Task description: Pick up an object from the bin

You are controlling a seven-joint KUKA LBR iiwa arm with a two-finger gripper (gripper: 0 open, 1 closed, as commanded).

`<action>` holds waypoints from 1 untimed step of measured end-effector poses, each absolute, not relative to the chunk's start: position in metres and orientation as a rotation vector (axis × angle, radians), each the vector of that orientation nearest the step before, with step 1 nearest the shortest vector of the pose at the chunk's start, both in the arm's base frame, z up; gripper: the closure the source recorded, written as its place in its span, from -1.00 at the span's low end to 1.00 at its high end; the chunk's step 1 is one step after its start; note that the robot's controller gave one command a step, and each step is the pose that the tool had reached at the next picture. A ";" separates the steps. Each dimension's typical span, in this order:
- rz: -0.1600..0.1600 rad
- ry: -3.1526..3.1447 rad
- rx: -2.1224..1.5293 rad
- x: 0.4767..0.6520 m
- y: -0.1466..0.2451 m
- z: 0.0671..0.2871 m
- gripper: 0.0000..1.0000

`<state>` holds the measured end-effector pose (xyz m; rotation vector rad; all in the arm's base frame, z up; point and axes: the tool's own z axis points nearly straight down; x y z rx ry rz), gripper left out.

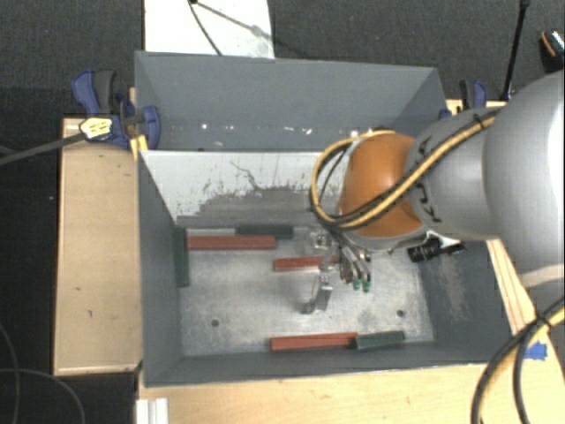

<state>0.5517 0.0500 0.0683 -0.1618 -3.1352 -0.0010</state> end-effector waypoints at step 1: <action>0.000 -3.136 -0.160 0.552 0.050 0.069 -1.00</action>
Offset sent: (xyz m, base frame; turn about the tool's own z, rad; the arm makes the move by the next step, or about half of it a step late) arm 0.0000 0.0000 0.0000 0.0000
